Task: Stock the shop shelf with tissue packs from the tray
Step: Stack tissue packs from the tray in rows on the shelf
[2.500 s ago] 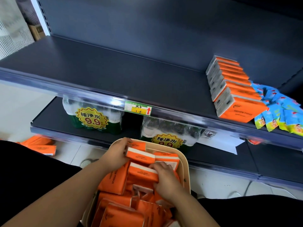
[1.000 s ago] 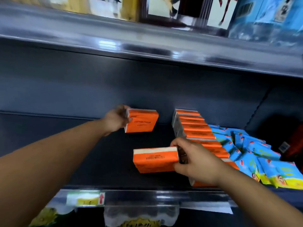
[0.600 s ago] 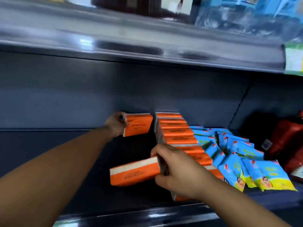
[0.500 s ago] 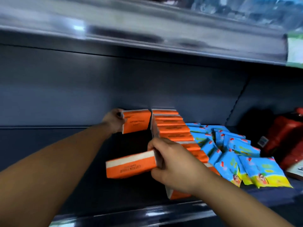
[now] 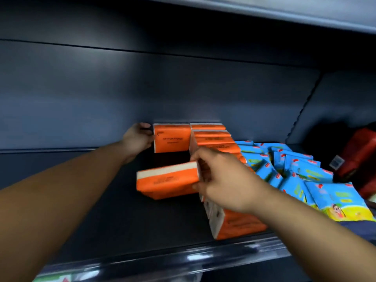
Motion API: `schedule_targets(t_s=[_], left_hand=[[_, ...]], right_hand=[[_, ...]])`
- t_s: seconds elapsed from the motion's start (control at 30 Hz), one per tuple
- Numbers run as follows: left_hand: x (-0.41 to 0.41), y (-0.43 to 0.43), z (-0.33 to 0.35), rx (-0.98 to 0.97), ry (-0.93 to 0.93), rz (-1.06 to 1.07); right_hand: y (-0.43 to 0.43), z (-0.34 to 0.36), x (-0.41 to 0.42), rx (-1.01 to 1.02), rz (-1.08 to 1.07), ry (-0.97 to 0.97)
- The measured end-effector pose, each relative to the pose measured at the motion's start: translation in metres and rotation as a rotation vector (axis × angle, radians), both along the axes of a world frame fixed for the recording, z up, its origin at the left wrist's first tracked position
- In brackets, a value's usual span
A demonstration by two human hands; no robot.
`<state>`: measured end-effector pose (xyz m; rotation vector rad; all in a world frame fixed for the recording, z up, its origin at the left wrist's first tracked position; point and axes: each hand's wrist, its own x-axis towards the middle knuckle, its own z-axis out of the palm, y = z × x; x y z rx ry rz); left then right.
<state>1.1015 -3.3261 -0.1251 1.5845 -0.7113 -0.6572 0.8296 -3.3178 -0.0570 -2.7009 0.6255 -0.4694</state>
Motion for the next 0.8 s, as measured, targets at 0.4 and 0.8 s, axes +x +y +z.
schedule_targets(t_s=[0.4, 0.8], left_hand=[[-0.006, 0.108, 0.019, -0.050, -0.106, -0.348], [0.001, 0.064, -0.014, 0.065, -0.353, -0.122]], right_hand=[[-0.045, 0.006, 0.048, 0.081, -0.224, 0.093], [-0.040, -0.011, 0.094, -0.234, -0.196, 0.288]])
